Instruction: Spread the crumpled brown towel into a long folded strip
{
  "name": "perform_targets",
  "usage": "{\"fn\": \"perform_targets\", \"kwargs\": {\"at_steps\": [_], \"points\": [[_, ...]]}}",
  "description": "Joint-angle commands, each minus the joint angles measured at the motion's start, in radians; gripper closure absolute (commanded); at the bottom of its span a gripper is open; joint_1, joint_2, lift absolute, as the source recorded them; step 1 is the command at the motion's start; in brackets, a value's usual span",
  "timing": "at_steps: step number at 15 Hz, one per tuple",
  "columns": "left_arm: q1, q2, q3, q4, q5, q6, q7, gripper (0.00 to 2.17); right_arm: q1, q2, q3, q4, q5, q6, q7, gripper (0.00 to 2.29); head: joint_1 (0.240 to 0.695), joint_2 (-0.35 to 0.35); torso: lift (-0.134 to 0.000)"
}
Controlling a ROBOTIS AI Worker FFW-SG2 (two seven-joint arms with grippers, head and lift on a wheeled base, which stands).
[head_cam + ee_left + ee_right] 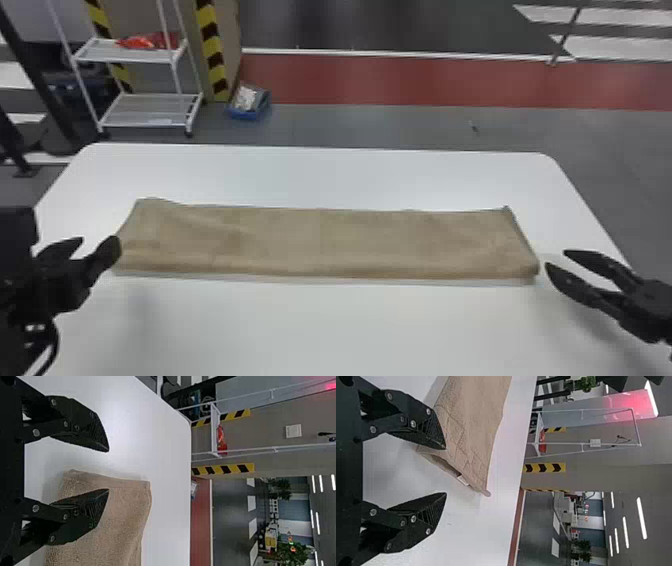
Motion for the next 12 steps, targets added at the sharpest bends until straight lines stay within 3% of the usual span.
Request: {"fn": "perform_targets", "kwargs": {"at_steps": [1,3,9,12], "points": [[0.01,0.0,0.01,0.003,-0.002,-0.011,-0.009,0.07,-0.003,0.0,-0.007,-0.005,0.0,0.003,0.0,0.12,0.695,-0.037,-0.124],[-0.019,0.002,0.013,0.03,0.003,-0.033,-0.009,0.07,-0.015,0.0,-0.015,-0.022,-0.008,0.043,-0.001,0.12,0.695,-0.036,-0.124],[-0.194,0.013,-0.013,0.099,0.023,0.025,-0.015,0.07,-0.136,0.0,0.011,-0.141,0.021,0.368,-0.005,0.12,0.695,-0.023,-0.124],[-0.282,0.02,-0.054,0.191,0.009,0.041,-0.022,0.07,-0.204,0.0,0.077,-0.138,0.107,0.399,-0.015,0.12,0.695,-0.017,-0.124]]}}
